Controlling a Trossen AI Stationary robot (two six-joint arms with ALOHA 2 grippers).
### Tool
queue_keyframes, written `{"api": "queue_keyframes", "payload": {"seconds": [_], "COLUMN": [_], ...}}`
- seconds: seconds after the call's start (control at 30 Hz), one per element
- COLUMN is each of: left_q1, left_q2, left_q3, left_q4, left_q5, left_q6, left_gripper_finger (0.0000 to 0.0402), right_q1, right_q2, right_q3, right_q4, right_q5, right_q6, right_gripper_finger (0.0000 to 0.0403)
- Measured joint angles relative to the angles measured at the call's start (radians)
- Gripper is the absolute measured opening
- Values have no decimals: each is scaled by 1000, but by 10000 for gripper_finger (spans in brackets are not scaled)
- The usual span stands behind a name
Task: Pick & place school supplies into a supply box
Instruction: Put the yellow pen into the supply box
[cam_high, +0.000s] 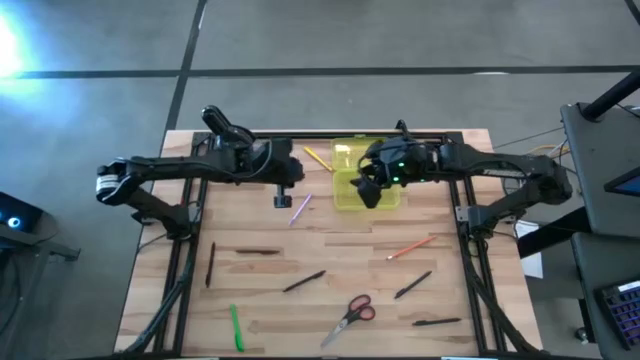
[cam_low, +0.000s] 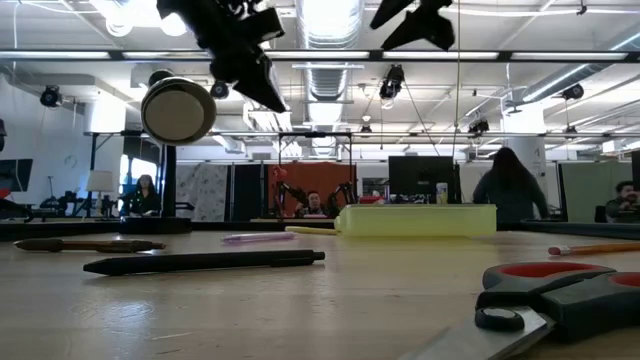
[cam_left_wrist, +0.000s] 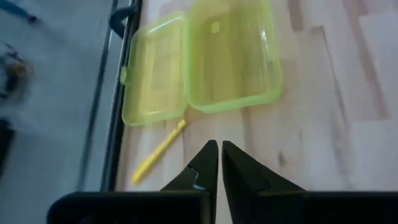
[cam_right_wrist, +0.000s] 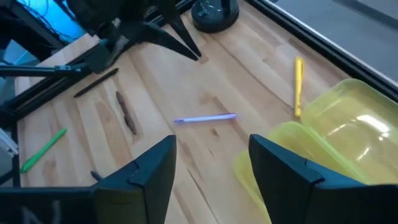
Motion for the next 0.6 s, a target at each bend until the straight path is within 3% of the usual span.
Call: {"api": "queue_keyframes", "payload": {"seconds": [0.4,0.6], "left_q1": [-3,0], "left_q2": [310,509], "left_q3": [183,392], "left_q4": [3,-59], "left_q5": [-335,-517], "left_q6": [157,234], "left_gripper_finger": [149,163], "right_q1": [1,0], "right_q2": [-240,-334], "right_q3": [-14,-56], "right_q4": [-138,-136], "right_q5": [199,229], "right_q6": [62,67], "right_gripper_finger": [176,168]}}
